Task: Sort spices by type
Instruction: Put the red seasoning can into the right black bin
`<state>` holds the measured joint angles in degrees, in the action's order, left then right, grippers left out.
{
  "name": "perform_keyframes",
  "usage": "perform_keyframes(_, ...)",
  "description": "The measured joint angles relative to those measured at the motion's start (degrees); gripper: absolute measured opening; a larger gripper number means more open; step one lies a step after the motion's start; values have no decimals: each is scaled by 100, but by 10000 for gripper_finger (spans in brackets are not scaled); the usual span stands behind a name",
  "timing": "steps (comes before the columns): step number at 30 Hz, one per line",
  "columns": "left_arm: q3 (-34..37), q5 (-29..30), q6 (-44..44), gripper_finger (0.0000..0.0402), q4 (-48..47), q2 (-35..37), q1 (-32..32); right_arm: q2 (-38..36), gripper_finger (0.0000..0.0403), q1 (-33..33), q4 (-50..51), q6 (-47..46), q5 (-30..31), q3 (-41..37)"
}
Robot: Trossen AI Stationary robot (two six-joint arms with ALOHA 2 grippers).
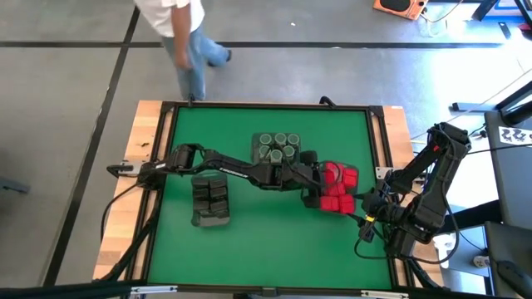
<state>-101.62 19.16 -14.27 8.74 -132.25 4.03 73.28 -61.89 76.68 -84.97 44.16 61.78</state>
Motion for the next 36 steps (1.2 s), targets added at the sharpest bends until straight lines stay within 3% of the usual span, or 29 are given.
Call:
perform_keyframes(8,-15,-1043,290,217,-100,-75,-156,0,289,2,-11,0,0,0)
perform_keyframes(15,-13,-1535,551,216,-160,-98,-218,0,289,2,-12,62,2,0)
perform_keyframes(22,-13,-1933,209,216,-188,-79,-204,0,289,2,-12,81,12,0)
perform_keyframes(26,-13,-2459,99,216,-191,-72,-167,-2,289,2,-54,4,85,-156)
perform_keyframes(36,-22,-1708,235,216,-335,31,-172,0,289,2,-224,-195,-82,-571)
